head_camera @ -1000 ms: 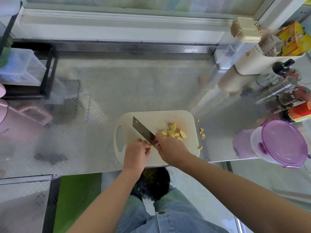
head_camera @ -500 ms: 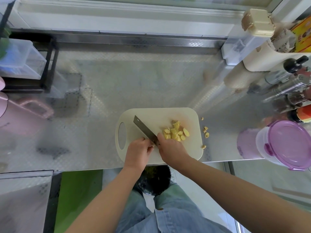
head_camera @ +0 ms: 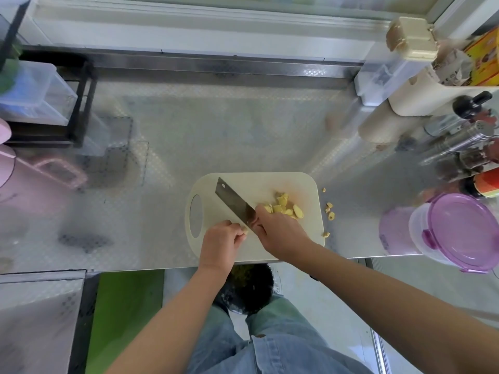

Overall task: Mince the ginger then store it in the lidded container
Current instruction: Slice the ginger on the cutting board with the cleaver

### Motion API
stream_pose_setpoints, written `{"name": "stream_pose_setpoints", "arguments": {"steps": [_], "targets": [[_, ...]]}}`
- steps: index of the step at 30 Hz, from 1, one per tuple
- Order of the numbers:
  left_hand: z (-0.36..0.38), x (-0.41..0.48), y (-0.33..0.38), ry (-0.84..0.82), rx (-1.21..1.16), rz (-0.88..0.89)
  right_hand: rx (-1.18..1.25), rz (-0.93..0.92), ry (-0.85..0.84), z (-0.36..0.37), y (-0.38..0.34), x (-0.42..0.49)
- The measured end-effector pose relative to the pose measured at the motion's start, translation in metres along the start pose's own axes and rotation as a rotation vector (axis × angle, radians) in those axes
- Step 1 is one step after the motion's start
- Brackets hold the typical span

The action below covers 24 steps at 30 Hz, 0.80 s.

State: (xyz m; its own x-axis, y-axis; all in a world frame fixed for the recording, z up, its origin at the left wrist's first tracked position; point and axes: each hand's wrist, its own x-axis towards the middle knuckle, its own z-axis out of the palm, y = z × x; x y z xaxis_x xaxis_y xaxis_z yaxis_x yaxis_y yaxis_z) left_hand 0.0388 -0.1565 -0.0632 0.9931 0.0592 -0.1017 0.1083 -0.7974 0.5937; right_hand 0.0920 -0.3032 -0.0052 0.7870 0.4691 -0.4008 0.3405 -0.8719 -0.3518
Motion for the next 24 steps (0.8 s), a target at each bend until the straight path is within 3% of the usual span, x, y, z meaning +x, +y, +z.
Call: {"name": "stream_pose_setpoints", "arguments": {"steps": [12, 24], "targets": [[-0.004, 0.002, 0.003, -0.005, 0.01, 0.003, -0.117, -0.004, -0.069, -0.005, -0.006, -0.007], [-0.001, 0.003, -0.002, -0.018, -0.022, 0.028, -0.087, 0.006, -0.078, 0.01, -0.007, 0.003]]}}
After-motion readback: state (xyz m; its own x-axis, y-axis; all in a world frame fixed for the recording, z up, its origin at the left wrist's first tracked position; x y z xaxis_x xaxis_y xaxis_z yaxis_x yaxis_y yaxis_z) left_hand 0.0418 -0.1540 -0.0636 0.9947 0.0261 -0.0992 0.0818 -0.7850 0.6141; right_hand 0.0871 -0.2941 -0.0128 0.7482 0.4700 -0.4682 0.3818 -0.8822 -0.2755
